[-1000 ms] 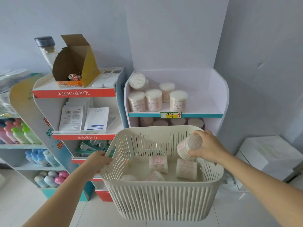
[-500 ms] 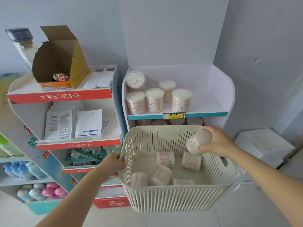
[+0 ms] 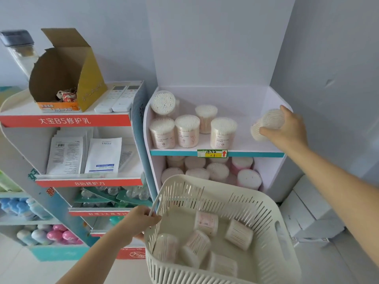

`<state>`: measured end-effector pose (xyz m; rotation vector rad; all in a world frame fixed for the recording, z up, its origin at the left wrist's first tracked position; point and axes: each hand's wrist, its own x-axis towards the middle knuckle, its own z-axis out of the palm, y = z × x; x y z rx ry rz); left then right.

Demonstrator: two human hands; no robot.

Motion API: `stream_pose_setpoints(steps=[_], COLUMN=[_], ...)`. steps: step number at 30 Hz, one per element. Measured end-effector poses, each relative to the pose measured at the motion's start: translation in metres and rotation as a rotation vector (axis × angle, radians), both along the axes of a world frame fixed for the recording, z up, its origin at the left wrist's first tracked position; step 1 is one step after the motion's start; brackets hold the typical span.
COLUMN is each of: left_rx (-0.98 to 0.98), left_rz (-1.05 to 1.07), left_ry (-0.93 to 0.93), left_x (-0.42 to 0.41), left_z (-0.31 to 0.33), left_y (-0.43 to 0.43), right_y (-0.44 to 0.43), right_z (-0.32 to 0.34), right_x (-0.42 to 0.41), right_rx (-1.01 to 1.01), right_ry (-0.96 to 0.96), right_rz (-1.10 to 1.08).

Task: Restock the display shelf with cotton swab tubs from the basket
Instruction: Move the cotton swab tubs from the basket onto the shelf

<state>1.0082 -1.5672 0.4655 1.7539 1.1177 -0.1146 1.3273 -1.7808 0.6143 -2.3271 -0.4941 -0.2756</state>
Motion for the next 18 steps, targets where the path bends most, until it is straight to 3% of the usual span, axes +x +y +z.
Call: stream_pose_setpoints(steps=[14, 16, 18], left_rx=[0.017, 0.025, 0.035], left_rz=[0.063, 0.058, 0.046], left_ry=[-0.054, -0.044, -0.046], left_x=[0.02, 0.021, 0.023], left_z=[0.012, 0.011, 0.011], left_y=[-0.025, -0.026, -0.027], right_y=[0.038, 0.031, 0.021], right_z=[-0.016, -0.018, -0.028], right_x=[0.04, 0.023, -0.011], right_rx=[-0.339, -0.237, -0.01], right_ry=[0.053, -0.107, -0.372], right_rz=[0.185, 0.173, 0.321])
